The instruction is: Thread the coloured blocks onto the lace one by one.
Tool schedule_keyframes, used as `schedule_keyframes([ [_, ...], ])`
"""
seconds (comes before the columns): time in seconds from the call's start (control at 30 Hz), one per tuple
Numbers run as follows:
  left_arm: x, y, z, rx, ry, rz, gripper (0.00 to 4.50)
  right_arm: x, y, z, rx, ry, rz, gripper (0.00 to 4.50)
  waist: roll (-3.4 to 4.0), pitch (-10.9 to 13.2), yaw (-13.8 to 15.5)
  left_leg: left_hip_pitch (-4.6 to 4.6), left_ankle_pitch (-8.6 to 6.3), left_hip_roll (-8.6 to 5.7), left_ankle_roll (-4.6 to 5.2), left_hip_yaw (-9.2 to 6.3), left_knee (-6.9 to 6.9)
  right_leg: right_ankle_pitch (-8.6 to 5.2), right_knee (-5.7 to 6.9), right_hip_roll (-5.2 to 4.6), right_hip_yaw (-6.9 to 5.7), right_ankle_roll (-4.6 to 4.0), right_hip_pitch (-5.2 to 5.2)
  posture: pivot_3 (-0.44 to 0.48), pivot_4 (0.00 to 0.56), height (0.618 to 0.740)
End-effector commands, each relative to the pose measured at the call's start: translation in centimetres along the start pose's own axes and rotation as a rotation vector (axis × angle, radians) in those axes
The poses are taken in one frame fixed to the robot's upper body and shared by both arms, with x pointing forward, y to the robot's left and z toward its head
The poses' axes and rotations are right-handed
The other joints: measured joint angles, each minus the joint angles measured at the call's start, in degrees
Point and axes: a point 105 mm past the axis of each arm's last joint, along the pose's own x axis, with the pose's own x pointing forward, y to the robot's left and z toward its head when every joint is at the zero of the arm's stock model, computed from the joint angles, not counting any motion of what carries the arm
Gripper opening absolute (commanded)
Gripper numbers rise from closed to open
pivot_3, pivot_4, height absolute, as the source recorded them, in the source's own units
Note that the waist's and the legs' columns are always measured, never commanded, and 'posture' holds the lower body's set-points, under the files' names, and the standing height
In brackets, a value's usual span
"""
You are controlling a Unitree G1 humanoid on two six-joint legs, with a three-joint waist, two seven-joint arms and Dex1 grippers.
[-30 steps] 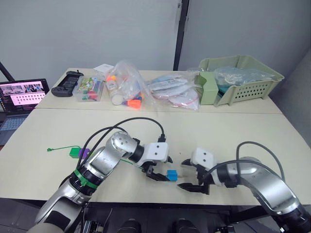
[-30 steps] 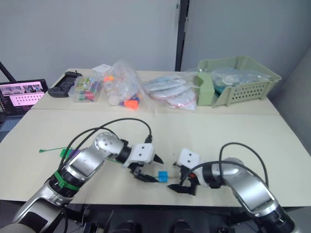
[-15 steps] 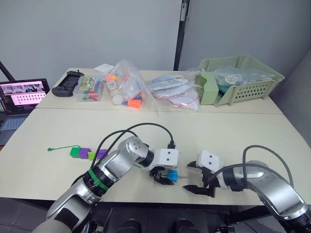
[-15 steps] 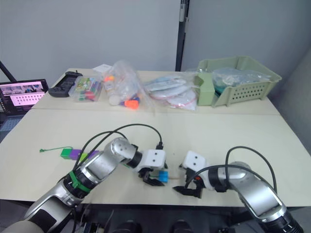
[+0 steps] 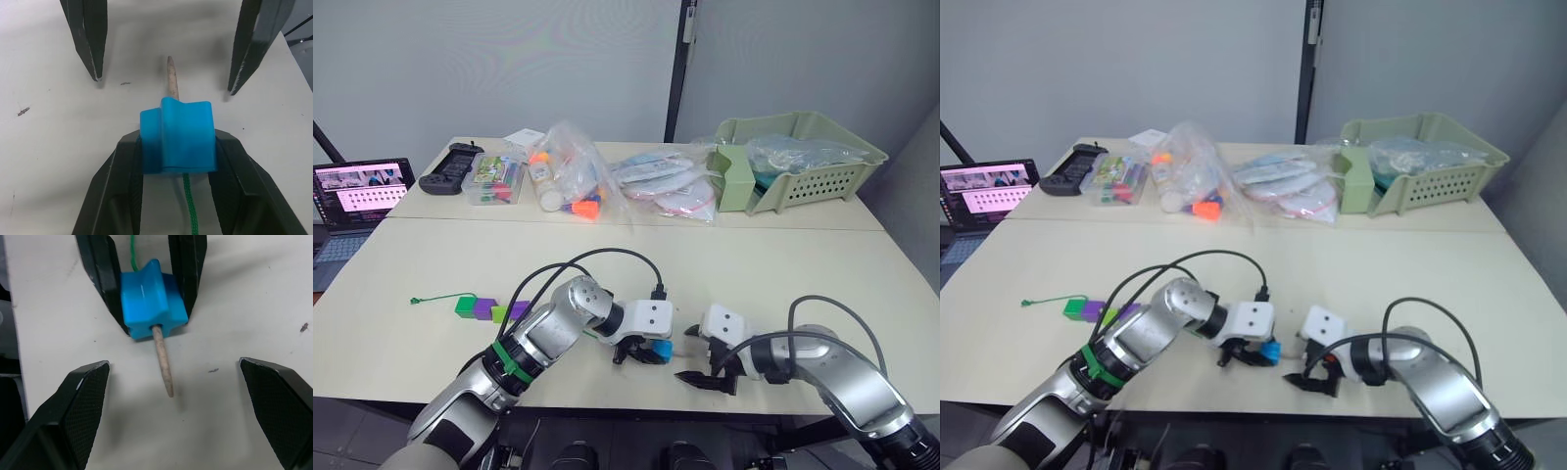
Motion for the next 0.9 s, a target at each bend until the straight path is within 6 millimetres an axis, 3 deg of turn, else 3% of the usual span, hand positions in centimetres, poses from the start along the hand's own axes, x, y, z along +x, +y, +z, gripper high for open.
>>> schedule_keyframes([
  [0.03, 0.0, 0.0, 0.4, 0.025, -0.008, -0.008, 1.32, -0.1, -0.4, 0.2, -0.043, -0.013, -0.015, 4.24, 0.00, 0.0, 0.0, 0.00, 0.00, 0.00, 0.00, 0.00, 0.00, 0.00, 0.00, 0.00, 0.00, 0.00, 0.00, 0.000, 0.150, 0.740],
  [0.33, -0.1, 0.0, 0.3, 0.032, -0.010, -0.007, 1.32, -0.2, -0.4, -0.8, -0.056, 0.009, -0.002, 1.19, 0.00, 0.0, 0.0, 0.02, 0.00, 0.00, 0.00, -0.01, 0.00, 0.00, -0.01, 0.00, 0.00, 0.00, 0.03, 0.000, 0.150, 0.740],
  [0.4, -0.2, 0.0, 0.2, 0.032, -0.010, -0.005, 1.32, -0.2, -0.4, -1.1, -0.058, 0.015, -0.003, 0.81, 0.00, 0.0, 0.0, 0.02, 0.00, 0.00, 0.00, 0.00, 0.00, 0.00, 0.00, 0.00, 0.00, 0.00, 0.03, 0.000, 0.150, 0.740],
  [0.43, -0.4, 0.0, 0.1, 0.031, -0.009, 0.000, 1.32, -0.3, -0.4, -1.1, -0.059, 0.015, -0.003, 0.18, 0.00, 0.0, 0.0, 0.02, 0.00, 0.00, 0.00, 0.00, 0.00, 0.00, 0.00, 0.00, 0.00, 0.00, 0.03, 0.000, 0.150, 0.740],
  [0.47, -0.5, 0.0, -0.1, 0.030, -0.007, 0.003, 1.32, -0.3, -0.4, -1.1, -0.062, 0.014, -0.003, 0.00, 0.00, 0.0, 0.0, 0.03, 0.00, 0.00, 0.00, 0.00, 0.01, 0.00, 0.00, 0.00, 0.00, 0.00, 0.04, 0.000, 0.150, 0.740],
  [0.67, -1.9, 0.3, -1.2, 0.025, -0.016, 0.048, 1.32, -0.2, -0.4, 0.1, -0.088, -0.028, 0.020, 0.00, 0.00, 0.0, -0.1, 0.05, 0.00, 0.01, 0.00, -0.01, 0.01, 0.00, 0.01, 0.00, 0.00, 0.00, 0.05, 0.000, 0.150, 0.740],
  [0.8, -5.2, 0.4, -3.3, -0.014, -0.010, 0.101, 1.32, -0.3, -0.1, 1.4, -0.122, -0.036, 0.056, 0.00, 0.01, 0.0, -0.6, 0.05, 0.00, 0.10, 0.00, -0.05, -0.01, 0.01, 0.05, 0.03, 0.00, -0.01, -0.04, 0.000, 0.150, 0.740],
  [0.9, -8.6, 0.1, -6.2, -0.049, 0.048, 0.121, 1.32, -0.3, -0.2, 1.9, -0.133, -0.030, 0.066, 0.00, 0.01, 0.0, -0.6, 0.07, 0.00, 0.13, 0.00, -0.08, -0.08, 0.01, 0.13, 0.04, 0.00, -0.02, -0.12, 0.000, 0.150, 0.740],
])
